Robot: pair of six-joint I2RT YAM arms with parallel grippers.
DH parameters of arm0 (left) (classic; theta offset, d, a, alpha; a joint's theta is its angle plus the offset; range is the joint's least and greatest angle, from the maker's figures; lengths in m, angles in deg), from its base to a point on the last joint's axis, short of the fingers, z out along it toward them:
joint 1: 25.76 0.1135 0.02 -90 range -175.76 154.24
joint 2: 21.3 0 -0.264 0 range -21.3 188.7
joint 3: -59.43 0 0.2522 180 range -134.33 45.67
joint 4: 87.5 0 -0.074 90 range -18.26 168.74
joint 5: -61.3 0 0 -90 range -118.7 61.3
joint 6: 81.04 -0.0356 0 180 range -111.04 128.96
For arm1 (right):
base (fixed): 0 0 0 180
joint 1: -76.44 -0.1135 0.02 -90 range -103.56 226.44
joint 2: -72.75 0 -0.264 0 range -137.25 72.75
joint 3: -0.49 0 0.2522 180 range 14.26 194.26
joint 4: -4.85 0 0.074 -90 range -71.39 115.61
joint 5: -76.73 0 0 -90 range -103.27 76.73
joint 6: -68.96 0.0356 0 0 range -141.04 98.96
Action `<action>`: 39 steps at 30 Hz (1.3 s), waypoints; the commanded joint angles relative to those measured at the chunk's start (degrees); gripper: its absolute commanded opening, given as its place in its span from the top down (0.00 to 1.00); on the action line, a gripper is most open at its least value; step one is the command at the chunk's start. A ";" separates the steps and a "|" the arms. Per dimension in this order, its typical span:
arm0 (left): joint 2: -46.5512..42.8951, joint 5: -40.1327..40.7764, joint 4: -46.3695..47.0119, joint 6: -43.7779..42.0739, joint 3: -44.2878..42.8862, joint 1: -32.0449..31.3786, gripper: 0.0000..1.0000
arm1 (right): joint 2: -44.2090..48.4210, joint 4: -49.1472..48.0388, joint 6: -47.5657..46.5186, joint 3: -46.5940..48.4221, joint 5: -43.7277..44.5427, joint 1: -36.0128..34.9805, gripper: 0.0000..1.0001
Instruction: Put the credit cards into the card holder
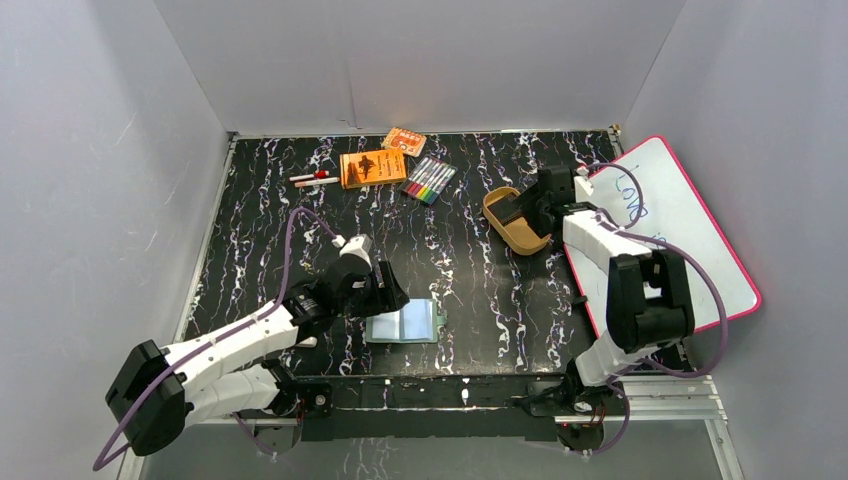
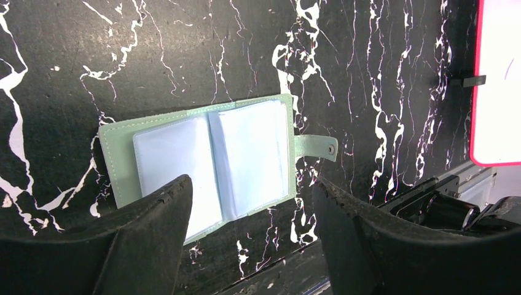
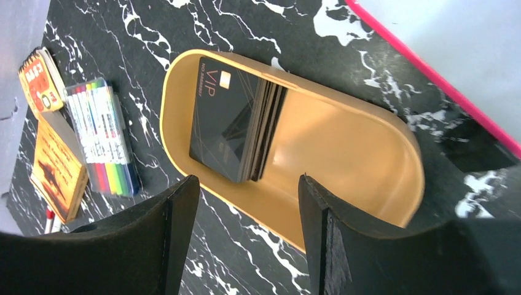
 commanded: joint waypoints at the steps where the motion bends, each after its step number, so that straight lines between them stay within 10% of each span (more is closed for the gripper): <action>1: -1.52 2.06 -1.05 -0.31 -0.06 -0.04 0.31 | -3.71 -4.99 5.04 4.60 -0.57 0.01 0.32; 39: -0.42 3.86 -1.83 0.60 -0.60 -0.01 0.31 | -15.31 -5.58 5.12 6.99 -0.38 0.01 0.45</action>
